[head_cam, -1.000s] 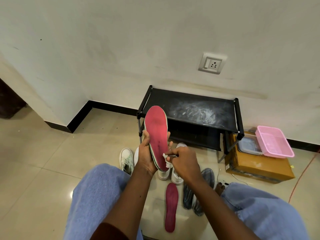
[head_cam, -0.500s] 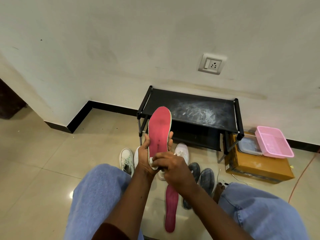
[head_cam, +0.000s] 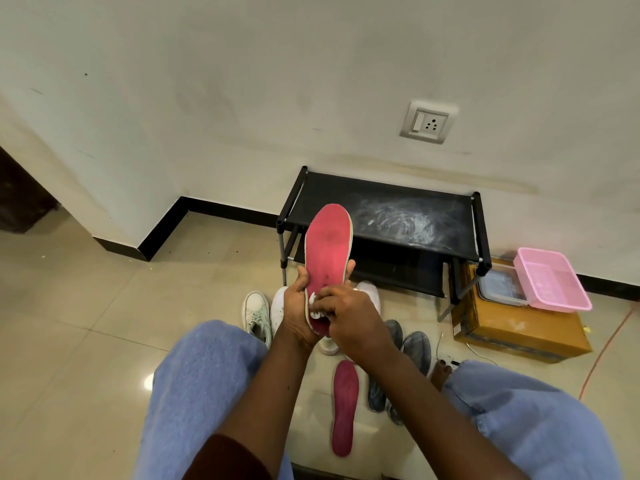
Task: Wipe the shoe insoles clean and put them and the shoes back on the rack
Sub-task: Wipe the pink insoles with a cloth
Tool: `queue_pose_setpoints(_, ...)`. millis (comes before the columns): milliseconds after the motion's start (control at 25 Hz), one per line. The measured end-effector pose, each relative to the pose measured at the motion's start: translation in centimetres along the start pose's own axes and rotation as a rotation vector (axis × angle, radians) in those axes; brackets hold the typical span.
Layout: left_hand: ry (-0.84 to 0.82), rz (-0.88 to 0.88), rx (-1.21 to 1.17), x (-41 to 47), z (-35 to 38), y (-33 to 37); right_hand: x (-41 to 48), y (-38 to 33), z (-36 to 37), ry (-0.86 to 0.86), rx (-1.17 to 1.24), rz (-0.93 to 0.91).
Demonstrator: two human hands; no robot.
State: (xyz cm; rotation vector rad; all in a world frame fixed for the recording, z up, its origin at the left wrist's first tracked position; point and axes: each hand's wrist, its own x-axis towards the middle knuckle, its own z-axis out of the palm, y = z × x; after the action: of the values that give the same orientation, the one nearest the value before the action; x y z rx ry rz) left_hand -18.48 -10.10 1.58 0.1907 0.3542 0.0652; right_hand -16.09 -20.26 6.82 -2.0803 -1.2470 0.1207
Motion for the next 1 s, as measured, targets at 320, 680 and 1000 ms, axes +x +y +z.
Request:
queue_pose_setpoints(320,0.048,0.056,0.053,0.5,-0.2,0.0,-0.5,1.2,-1.8,0.058,0.145,-0.003)
queue_pose_setpoints(680,-0.02,0.133,0.028,0.3,-0.7,0.3,-1.3,0.0,0.8,-0.018,0.078,0.045)
queue_pose_setpoints(1000,-0.07,-0.071,-0.072,-0.7,0.7,0.0,0.5,-0.6,-0.2,-0.007,-0.128,-0.015)
